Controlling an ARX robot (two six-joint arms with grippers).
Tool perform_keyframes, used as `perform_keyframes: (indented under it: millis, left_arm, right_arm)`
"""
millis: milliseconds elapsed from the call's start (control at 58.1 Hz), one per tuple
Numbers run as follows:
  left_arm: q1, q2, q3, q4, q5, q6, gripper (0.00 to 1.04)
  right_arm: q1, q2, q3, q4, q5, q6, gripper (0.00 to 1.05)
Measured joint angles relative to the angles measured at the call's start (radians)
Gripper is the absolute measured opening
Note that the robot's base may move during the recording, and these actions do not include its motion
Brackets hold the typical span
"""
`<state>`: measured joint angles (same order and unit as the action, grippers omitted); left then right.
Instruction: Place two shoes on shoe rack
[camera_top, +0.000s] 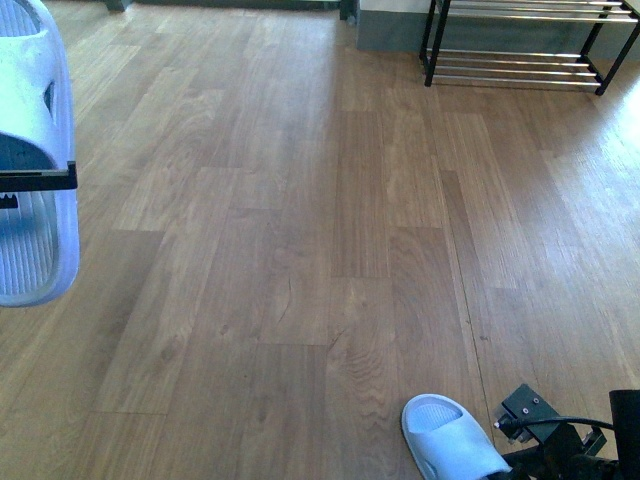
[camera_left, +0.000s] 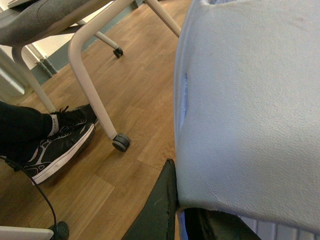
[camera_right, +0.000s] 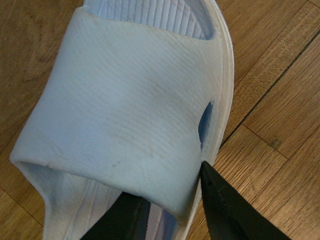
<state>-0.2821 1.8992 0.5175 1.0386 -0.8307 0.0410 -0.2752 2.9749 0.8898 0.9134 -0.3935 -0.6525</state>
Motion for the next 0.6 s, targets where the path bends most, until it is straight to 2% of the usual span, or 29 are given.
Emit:
perform_keyframes:
  millis: [138, 396, 602]
  left_arm:
    - [0.0, 0.0, 0.0, 0.0, 0.0, 0.0, 0.02]
    - [0.0, 0.0, 0.0, 0.0, 0.0, 0.0, 0.02]
    - [0.0, 0.0, 0.0, 0.0, 0.0, 0.0, 0.02]
  right_arm:
    - [-0.004, 0.002, 0.005, 0.023, 0.022, 0.011, 0.01]
    - [-0.009, -0.063, -0.061, 0.066, 0.027, 0.032, 0.01]
    - [-0.028, -0.341, -0.225, 0.035, -0.007, -0.016, 0.01]
